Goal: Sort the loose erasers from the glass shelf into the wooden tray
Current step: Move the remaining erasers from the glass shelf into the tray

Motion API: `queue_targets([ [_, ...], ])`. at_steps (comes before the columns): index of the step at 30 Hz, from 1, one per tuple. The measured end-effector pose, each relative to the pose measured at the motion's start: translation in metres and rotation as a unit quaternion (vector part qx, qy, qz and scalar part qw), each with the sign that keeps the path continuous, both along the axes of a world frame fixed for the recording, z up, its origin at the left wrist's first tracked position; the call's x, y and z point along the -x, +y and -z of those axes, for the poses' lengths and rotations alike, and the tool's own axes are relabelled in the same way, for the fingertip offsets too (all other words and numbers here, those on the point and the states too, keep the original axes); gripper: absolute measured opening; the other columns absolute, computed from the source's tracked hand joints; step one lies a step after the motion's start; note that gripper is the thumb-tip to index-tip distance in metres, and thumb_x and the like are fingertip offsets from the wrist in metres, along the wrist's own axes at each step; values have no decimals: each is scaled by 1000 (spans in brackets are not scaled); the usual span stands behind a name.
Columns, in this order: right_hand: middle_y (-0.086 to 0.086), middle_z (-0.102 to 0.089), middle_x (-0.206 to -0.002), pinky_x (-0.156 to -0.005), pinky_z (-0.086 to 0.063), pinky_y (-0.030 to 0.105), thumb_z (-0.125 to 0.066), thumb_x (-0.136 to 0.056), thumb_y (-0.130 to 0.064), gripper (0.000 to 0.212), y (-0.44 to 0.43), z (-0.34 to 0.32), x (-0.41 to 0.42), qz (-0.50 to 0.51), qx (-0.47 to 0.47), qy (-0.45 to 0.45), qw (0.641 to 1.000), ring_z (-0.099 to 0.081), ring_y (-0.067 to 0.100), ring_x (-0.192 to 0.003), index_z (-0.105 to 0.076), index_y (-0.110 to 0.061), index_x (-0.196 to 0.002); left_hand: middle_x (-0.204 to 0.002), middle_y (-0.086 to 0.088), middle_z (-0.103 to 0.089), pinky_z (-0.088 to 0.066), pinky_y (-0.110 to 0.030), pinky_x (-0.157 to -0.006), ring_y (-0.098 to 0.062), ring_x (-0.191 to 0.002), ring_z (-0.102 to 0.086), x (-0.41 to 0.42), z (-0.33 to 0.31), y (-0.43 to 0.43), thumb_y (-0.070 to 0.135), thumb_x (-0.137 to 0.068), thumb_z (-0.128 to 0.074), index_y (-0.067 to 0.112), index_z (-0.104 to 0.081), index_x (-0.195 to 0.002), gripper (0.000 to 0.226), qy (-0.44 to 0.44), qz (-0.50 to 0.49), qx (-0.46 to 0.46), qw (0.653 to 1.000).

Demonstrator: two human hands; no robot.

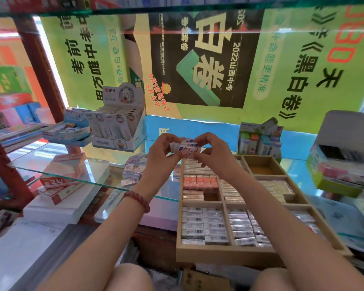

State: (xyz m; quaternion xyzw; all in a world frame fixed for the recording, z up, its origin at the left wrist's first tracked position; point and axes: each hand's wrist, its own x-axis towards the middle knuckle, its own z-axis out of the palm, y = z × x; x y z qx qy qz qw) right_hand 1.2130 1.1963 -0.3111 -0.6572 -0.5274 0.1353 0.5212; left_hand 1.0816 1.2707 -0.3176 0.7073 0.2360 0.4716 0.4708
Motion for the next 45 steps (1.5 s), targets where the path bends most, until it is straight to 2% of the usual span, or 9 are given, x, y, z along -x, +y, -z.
queue_targets([
  [8,-15,-56,-95,-63,-50,31,-77,-77,-14,38,-33,-5,-20,28,-22,-11,999,-53,14,-64,-46,-33,-86,-105,7,-62,-48,-10,-77,8,-92,-60,-22,-4,-20,0,-79,-70,15,-47,-110,41,49,67,-62,995],
  [14,-13,-55,-98,-60,-46,19,-77,-77,-14,36,-44,-5,-33,15,-38,15,999,-51,11,-67,-47,-30,-87,-102,1,-65,-50,-12,-72,-5,-92,-63,-34,-10,-32,-6,-71,-74,14,-57,-101,40,-3,44,-46,998],
  [20,4,-59,-111,-52,-42,18,-71,-81,-6,31,-49,-5,-39,-14,-53,121,991,-53,11,-64,-50,-26,-93,-96,-5,-67,-50,-11,-63,1,-81,-65,-42,-15,-40,-8,-73,-72,8,-62,-98,32,-31,53,-19,998],
  [27,4,-65,-102,-65,-55,24,-71,-81,-4,23,-46,-6,-39,12,-57,194,979,-65,14,-79,-57,-16,-96,-100,-3,-70,-55,-27,-78,-15,-89,-66,-40,-11,-34,2,-84,-65,18,-64,-96,20,-14,85,25,996],
  [33,6,-68,-94,-68,-54,18,-66,-83,1,24,-42,-10,-30,-44,-47,357,932,-66,12,-82,-60,-4,-106,-88,2,-74,-53,-18,-69,-10,-82,-68,-30,-11,-30,-2,-78,-68,6,-67,-92,16,-95,105,114,983],
  [36,1,-66,-92,-67,-48,20,-61,-89,-6,15,-39,-12,-25,-56,-76,392,915,-60,8,-78,-62,-13,-102,-86,-1,-73,-52,-17,-65,-10,-79,-67,-27,-10,-28,0,-78,-68,8,-67,-94,17,-117,87,145,979],
  [38,-2,-64,-91,-73,-45,24,-56,-92,-7,19,-37,-17,-24,-36,-125,375,918,-56,8,-81,-65,-21,-101,-86,-1,-71,-49,-13,-60,-9,-75,-66,-25,-9,-25,1,-80,-69,12,-66,-93,17,-98,43,131,986],
  [41,1,-62,-91,-78,-55,28,-57,-92,-4,32,-36,-25,-24,-11,-132,204,970,-59,11,-83,-62,-26,-115,-90,-3,-70,-49,-12,-62,-8,-76,-66,-21,-9,-19,4,-82,-68,14,-62,-105,25,-35,14,64,997],
  [45,-14,-62,-79,-66,-47,12,-72,-80,-9,26,-35,-27,-11,-7,-91,-11,996,-58,-1,-71,-66,-22,-102,-98,-9,-69,-52,-16,-67,-16,-83,-67,-23,-8,-19,6,-88,-62,14,-58,-112,25,23,52,0,998],
])
